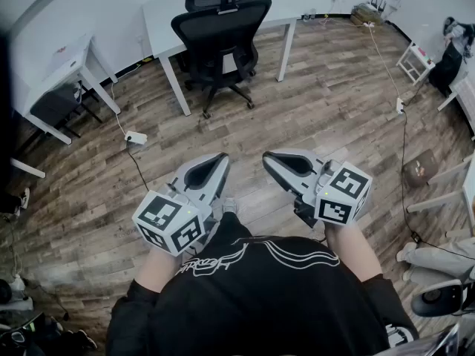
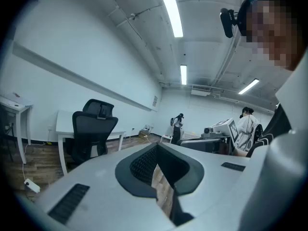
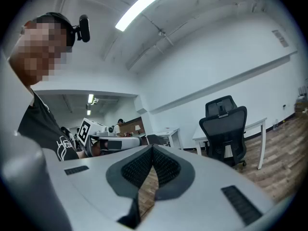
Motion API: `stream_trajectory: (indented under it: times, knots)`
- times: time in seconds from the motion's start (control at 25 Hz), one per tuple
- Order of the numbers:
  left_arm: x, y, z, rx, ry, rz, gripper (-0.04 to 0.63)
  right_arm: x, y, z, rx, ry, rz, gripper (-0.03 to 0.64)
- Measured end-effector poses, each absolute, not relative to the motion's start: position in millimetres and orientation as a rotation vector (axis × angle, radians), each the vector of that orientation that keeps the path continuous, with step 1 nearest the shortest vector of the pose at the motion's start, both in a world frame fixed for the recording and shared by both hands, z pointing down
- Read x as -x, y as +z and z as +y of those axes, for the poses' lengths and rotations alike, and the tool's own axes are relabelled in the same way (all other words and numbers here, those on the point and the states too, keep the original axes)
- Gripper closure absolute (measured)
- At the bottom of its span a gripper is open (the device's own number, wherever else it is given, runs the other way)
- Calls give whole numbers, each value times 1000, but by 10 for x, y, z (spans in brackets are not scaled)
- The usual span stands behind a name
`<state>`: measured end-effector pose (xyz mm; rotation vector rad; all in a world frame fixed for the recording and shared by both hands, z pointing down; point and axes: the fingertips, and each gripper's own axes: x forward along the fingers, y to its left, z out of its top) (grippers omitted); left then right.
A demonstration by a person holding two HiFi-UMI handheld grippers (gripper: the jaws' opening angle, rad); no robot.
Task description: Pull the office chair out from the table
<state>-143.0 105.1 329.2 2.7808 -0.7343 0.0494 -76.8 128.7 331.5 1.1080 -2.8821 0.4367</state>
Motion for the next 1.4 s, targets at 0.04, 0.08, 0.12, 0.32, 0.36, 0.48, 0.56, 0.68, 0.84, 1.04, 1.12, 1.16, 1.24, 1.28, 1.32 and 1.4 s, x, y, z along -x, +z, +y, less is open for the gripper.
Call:
stream_trajectory:
  times: [0.04,0.08,0.12,0.32,0.36,0.48,0.56,0.68,0.84,1.04,1.12,1.16,1.24,1.28,1.32,1.4]
  knots:
    - [1425,3304,1044,-2784,55,-737,589,769,3327,1283,-1106,436,-2881,581]
    - [1419,3317,1038,-2786,60,-738,589,769,3339,1278,-1105,435,-2880,581]
    - [1413,3331,1032,-2788,64,-738,589,766,3351,1273,-1106,435,-2879,581]
    - [1370,3410,966,-2785,81,-727,589,732,3404,1210,-1122,442,-2873,581]
    - [1356,3429,938,-2783,89,-724,589,721,3413,1183,-1127,447,-2871,581]
    - [1324,3475,837,-2776,105,-709,589,684,3427,1072,-1151,463,-2868,581]
    - [1304,3485,755,-2774,107,-699,589,664,3433,983,-1168,468,-2866,581]
    - [1252,3527,612,-2768,119,-683,589,632,3482,832,-1196,468,-2843,581]
    - [1198,3605,323,-2757,151,-665,589,624,3541,547,-1197,492,-2838,580]
    - [1185,3670,-220,-2758,178,-703,589,567,3608,33,-1203,538,-2845,581]
    - [1205,3706,-496,-2754,202,-725,589,552,3649,-217,-1207,569,-2846,580]
    - [1210,3714,-645,-2752,212,-728,589,544,3661,-358,-1208,579,-2846,580]
    - [1215,3699,-950,-2753,220,-729,589,533,3658,-658,-1211,588,-2846,580]
    - [1219,3685,-1097,-2757,221,-731,589,532,3646,-806,-1210,586,-2846,580]
    - [1225,3673,-1238,-2762,223,-733,589,533,3631,-946,-1210,582,-2846,580]
    - [1249,3660,-1507,-2775,229,-736,589,543,3608,-1211,-1214,571,-2840,580]
